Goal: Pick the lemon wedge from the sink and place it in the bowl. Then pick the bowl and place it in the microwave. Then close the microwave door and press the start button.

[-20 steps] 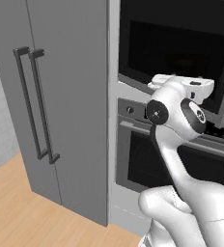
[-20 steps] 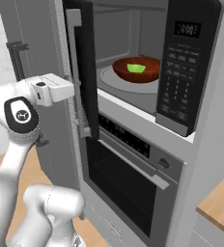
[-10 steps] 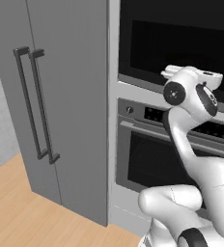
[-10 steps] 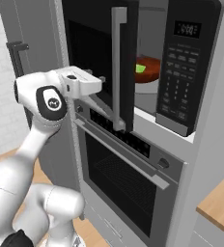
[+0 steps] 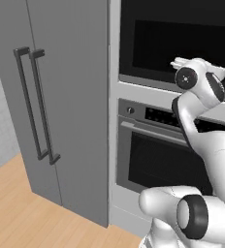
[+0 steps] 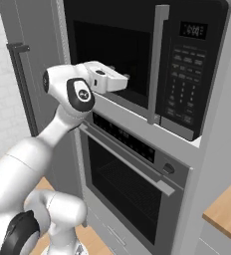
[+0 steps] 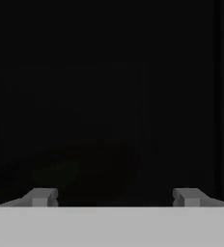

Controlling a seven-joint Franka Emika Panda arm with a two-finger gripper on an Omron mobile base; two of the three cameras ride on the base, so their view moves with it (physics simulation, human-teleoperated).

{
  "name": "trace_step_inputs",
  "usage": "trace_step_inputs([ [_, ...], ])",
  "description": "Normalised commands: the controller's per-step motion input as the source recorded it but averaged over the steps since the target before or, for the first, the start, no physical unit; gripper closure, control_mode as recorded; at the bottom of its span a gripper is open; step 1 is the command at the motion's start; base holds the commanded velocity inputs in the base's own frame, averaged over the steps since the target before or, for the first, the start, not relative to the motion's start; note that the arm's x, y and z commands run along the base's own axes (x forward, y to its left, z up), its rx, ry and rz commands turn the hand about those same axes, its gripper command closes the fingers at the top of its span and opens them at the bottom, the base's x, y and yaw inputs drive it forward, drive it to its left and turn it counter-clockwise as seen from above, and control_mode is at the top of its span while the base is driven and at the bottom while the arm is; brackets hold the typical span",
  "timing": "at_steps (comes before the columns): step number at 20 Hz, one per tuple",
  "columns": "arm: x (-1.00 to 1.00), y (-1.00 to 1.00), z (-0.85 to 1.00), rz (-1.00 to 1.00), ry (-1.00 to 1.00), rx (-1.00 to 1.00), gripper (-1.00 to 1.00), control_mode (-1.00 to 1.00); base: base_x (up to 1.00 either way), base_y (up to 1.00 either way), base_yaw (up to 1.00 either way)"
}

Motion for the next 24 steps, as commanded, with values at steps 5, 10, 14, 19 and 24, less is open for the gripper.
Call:
trace_step_inputs([
  [5, 0.54, -0.47, 0.0, 0.0, 0.0, 0.07, -1.0, -1.0, 0.0, 0.0, 0.0],
  [10, 0.2, -0.23, -0.03, 0.0, 0.0, 0.03, -1.0, -1.0, 0.0, 0.0, 0.0],
  [14, -0.86, 0.0, 0.11, 0.0, 0.0, 0.09, -1.0, -1.0, 0.0, 0.0, 0.0],
  [19, -1.0, 0.0, 0.11, 0.0, 0.0, 0.07, -1.0, -1.0, 0.0, 0.0, 0.0],
  [24, -1.0, 0.01, 0.08, 0.0, 0.0, 0.0, 1.0, -1.0, 0.0, 0.0, 0.0],
])
